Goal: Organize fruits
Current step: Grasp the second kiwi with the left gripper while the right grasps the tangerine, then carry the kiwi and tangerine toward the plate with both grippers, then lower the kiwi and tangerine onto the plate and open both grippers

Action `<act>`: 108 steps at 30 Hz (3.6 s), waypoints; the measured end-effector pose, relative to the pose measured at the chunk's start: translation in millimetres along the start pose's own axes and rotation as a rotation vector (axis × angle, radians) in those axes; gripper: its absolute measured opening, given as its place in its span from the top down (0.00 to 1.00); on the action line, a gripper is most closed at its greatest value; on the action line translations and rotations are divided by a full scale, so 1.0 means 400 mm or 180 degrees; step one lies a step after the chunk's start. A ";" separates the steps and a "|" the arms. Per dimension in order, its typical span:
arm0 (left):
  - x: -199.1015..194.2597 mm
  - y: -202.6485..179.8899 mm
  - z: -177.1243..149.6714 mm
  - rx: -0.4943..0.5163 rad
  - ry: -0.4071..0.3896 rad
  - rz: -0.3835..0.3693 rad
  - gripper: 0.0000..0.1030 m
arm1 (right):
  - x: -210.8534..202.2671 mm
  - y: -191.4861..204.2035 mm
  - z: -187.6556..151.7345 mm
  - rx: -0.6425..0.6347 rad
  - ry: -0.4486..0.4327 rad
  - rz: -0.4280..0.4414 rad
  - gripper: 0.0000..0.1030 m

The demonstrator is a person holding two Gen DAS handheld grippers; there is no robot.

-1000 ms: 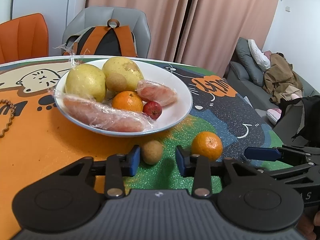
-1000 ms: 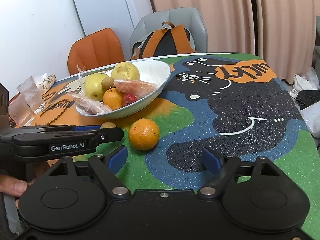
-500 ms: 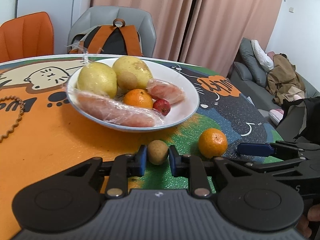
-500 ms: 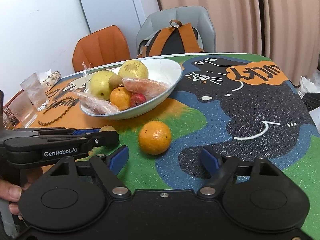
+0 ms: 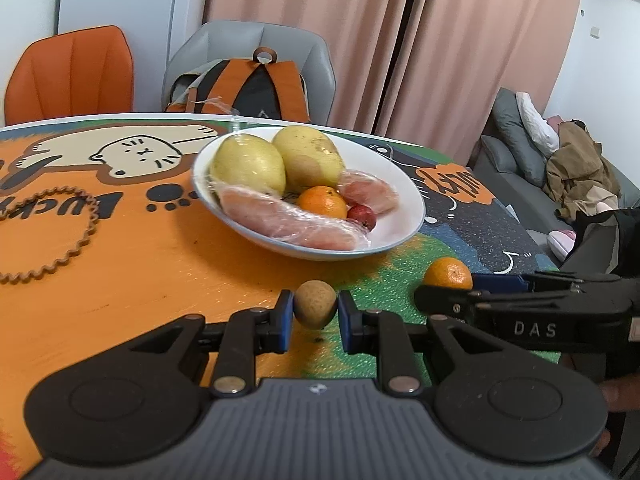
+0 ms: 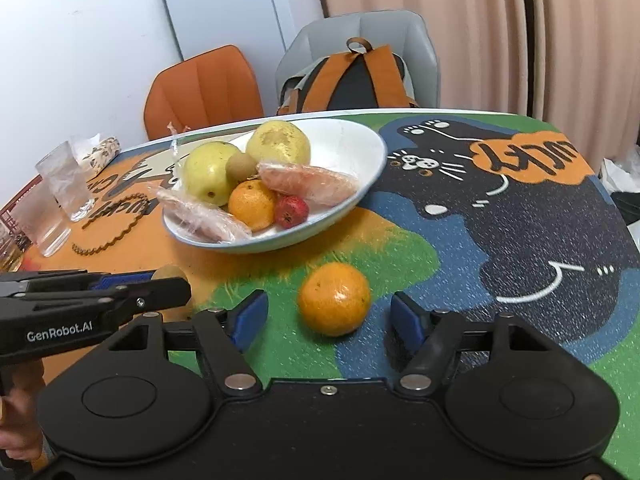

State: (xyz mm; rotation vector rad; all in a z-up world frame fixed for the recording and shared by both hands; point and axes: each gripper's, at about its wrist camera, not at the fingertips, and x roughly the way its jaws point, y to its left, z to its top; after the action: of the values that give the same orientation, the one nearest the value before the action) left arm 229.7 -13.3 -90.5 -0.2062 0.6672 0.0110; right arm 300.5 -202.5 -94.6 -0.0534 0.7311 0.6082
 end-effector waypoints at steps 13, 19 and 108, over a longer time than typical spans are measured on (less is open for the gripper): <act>-0.052 0.021 0.022 -0.0065 -0.0138 0.0032 0.79 | -0.001 0.030 0.000 -0.0119 0.0104 -0.0025 0.66; -0.073 0.016 0.032 -0.0058 -0.0201 0.0024 0.79 | -0.036 0.040 0.002 -0.0150 0.0036 -0.0051 0.66; -0.027 0.150 0.163 -0.0438 -0.0227 0.0421 0.24 | 0.064 0.023 0.211 -0.0259 -0.0310 -0.0079 0.52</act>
State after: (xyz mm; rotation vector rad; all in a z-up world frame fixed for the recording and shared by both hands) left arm 256.7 58.6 -45.0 -0.2926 0.6083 0.1906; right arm 362.0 -160.7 -46.2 -0.1072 0.6105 0.6126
